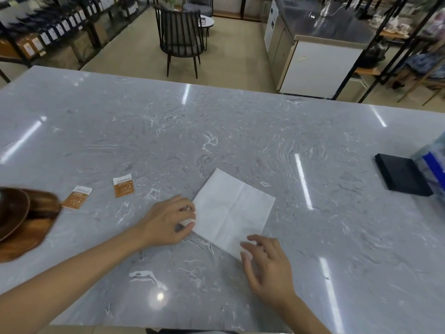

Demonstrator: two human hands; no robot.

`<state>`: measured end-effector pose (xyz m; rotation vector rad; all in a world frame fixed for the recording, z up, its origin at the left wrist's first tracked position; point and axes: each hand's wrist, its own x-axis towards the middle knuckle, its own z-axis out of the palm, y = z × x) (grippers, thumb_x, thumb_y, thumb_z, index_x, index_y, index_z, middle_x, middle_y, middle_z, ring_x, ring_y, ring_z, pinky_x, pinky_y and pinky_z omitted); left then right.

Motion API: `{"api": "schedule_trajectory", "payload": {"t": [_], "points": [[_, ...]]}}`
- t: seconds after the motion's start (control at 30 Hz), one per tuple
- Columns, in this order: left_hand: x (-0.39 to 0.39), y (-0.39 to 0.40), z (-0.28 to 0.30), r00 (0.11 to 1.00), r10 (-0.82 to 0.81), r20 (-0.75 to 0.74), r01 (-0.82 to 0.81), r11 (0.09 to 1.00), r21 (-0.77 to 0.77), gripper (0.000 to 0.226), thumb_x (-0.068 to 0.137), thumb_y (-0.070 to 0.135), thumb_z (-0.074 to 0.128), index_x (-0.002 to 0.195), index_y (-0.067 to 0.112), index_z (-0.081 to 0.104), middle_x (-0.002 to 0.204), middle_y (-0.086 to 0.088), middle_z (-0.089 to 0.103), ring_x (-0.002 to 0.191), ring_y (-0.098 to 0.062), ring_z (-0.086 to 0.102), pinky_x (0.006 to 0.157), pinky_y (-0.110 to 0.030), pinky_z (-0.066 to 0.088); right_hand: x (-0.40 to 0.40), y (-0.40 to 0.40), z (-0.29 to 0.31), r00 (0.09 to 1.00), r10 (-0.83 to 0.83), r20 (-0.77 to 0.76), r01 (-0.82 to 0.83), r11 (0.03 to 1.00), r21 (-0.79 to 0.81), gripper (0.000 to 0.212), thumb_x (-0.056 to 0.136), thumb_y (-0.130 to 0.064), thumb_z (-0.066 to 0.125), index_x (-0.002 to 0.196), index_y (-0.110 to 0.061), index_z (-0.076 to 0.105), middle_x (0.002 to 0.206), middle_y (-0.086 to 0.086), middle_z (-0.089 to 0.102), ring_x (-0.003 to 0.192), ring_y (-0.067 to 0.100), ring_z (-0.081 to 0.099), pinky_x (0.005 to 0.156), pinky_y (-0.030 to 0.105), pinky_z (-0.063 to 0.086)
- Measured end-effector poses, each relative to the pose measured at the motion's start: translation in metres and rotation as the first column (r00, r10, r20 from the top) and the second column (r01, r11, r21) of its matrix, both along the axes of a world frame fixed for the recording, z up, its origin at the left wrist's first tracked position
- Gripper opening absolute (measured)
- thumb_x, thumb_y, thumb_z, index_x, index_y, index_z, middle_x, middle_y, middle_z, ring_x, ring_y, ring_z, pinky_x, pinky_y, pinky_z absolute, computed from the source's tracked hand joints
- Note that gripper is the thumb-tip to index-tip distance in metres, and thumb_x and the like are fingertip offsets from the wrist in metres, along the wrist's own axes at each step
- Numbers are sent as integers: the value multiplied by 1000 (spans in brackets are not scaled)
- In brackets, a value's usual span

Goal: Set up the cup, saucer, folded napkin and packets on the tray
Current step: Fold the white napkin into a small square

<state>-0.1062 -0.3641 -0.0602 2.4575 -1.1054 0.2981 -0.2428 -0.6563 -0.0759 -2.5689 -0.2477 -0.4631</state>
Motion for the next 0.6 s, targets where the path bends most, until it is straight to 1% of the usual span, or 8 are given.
{"api": "schedule_trajectory", "payload": {"t": [0.07,0.13,0.2,0.23,0.33,0.4,0.47,0.6], "points": [[13,-26,4,999,-21,35,20,1000,21,18,93,22,61,102,16,75,111,-1,72,97,-20,66,71,-31,57,31,14,8,1000,-27,9,27,999,-29,31,100,-32,52,123,-22,71,136,-1,64,123,21,58,100,33,51],[28,-58,4,1000,8,-21,-7,998,60,31,99,23,54,124,15,70,133,-2,67,124,-21,60,99,-32,52,66,35,12,997,-65,-39,62,995,-77,41,104,-31,45,140,-17,60,153,5,52,143,24,45,116,37,39],[44,-86,-3,990,57,-127,-33,983,181,46,105,27,40,147,11,50,158,-4,44,149,-21,35,121,-32,29,96,52,8,986,-88,-139,73,992,-107,50,107,-29,36,153,-11,42,164,7,34,154,24,27,125,40,28],[53,-96,-9,981,84,-177,-36,966,258,51,107,29,33,155,10,37,165,-4,30,155,-20,22,126,-32,19,106,56,3,973,-104,-207,81,990,-114,52,108,-29,32,158,-11,32,168,5,26,157,23,18,126,42,24],[70,-101,-28,969,164,-185,-74,907,416,59,108,40,18,162,16,8,171,1,4,158,-17,1,128,-36,7,120,46,-15,912,-185,-367,118,973,-198,59,108,-42,22,163,-22,13,172,1,7,159,20,2,129,43,9],[74,-92,-37,957,240,-163,-152,893,423,64,106,47,12,162,18,2,171,2,0,158,-15,-2,128,-38,7,120,28,-22,891,-233,-390,138,957,-256,65,104,-58,15,162,-32,6,171,-6,0,159,18,-2,129,43,3],[77,-81,-43,946,281,-165,-191,889,416,68,103,51,5,162,17,-1,171,2,-1,157,-14,-3,128,-39,8,117,7,-25,872,-287,-396,188,945,-269,69,100,-66,12,162,-36,0,169,-13,-6,158,15,-5,129,44,2],[83,-67,-45,935,297,-191,-200,891,408,74,99,58,-2,161,18,-6,170,4,-8,157,-13,-5,128,-43,7,105,-32,-24,844,-368,-389,279,922,-268,66,104,-57,17,162,-31,1,171,-12,-3,158,14,-3,129,42,2]]}}
